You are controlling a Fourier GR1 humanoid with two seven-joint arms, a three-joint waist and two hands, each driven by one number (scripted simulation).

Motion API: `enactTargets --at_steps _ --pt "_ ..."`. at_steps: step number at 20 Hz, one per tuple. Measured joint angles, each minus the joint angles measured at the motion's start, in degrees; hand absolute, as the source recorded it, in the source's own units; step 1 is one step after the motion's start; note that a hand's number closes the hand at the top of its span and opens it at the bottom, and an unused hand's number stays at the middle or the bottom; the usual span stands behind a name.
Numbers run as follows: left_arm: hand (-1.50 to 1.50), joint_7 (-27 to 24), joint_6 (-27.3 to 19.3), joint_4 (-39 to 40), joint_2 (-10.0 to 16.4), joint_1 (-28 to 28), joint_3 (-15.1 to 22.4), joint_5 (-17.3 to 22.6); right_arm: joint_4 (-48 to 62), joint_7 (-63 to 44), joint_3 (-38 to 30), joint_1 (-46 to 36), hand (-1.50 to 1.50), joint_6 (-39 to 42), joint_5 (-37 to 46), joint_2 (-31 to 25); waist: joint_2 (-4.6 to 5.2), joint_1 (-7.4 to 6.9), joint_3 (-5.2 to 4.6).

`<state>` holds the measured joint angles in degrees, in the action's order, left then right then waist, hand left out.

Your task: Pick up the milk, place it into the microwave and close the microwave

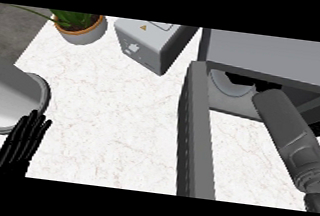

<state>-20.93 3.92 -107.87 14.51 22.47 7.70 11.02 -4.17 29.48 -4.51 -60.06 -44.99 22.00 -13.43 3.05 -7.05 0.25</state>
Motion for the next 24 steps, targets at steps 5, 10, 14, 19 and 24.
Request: enactTargets --at_steps 5,10,14,19,24 --pt "-1.50 -0.2 0.4 0.4 -0.2 -0.7 0.4 -0.1 -0.6 1.9 -0.9 -0.5 -1.50 4.3 -1.0 1.1 0.02 0.00 0.05" --pt "-1.50 -0.6 0.4 0.5 -1.3 -0.5 1.9 -0.7 -1.7 5.9 -2.9 0.9 -1.50 8.4 -3.0 2.4 -0.25 0.59 0.06" --pt "-1.50 -0.9 1.2 0.8 -1.1 -1.1 1.7 -0.2 -2.5 9.4 -4.9 2.2 -1.50 12.5 -5.0 2.1 -0.44 1.21 0.05" --pt "-1.50 -1.3 1.1 0.4 -1.7 -0.5 3.2 -1.6 -2.8 12.9 -7.8 4.7 -1.50 15.6 -7.9 3.1 -0.92 2.05 0.02" --pt "-1.50 -1.0 0.2 -0.1 -2.8 -0.6 4.8 -3.3 -2.8 16.7 -10.3 7.9 -1.50 20.0 -10.4 2.8 -1.26 2.90 0.00"
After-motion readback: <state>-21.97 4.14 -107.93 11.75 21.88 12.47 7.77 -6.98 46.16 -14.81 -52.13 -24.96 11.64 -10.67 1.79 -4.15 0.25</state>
